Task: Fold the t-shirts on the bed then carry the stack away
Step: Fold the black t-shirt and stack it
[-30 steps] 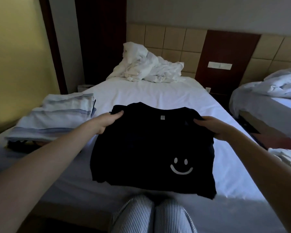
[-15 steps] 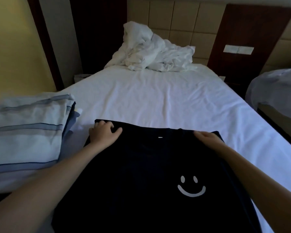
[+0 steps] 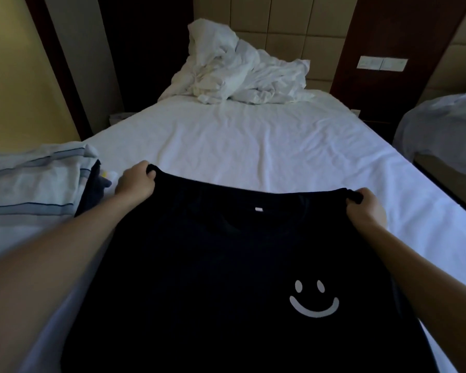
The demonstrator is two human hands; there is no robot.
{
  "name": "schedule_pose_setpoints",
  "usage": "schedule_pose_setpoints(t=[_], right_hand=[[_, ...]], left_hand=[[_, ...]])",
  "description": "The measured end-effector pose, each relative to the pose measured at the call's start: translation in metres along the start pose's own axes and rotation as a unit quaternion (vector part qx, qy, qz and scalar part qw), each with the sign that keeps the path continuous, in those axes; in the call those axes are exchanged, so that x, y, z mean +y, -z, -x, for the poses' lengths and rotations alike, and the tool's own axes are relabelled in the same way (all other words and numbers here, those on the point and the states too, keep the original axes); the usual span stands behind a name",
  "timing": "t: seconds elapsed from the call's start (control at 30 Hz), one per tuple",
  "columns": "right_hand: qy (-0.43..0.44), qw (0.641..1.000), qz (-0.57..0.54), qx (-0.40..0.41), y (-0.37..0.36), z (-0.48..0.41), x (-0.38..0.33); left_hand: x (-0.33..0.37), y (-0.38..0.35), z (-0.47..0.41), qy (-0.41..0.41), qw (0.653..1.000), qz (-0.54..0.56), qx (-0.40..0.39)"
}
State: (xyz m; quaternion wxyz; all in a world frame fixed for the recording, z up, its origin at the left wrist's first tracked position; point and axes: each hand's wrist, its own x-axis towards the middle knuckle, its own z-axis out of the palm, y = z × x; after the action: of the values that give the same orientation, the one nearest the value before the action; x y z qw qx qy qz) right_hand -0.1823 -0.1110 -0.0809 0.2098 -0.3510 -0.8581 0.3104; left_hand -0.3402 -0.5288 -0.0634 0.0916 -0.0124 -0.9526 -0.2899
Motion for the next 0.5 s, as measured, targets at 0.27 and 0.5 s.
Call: schedule_pose_setpoints(t=[0.27,0.5], right_hand=[[0.002,0.997,0.078,-0.002,0.010,0.016,0.035],[0.046,0.992,0.111,-0.031,0.046,0.109,0.073]], left_hand=[[-0.034,-0.021,0.026,0.081,0.992,0.100,-0.004],[-0.050,-0.004,0.131,0.005,0.997,-0.079,0.017]])
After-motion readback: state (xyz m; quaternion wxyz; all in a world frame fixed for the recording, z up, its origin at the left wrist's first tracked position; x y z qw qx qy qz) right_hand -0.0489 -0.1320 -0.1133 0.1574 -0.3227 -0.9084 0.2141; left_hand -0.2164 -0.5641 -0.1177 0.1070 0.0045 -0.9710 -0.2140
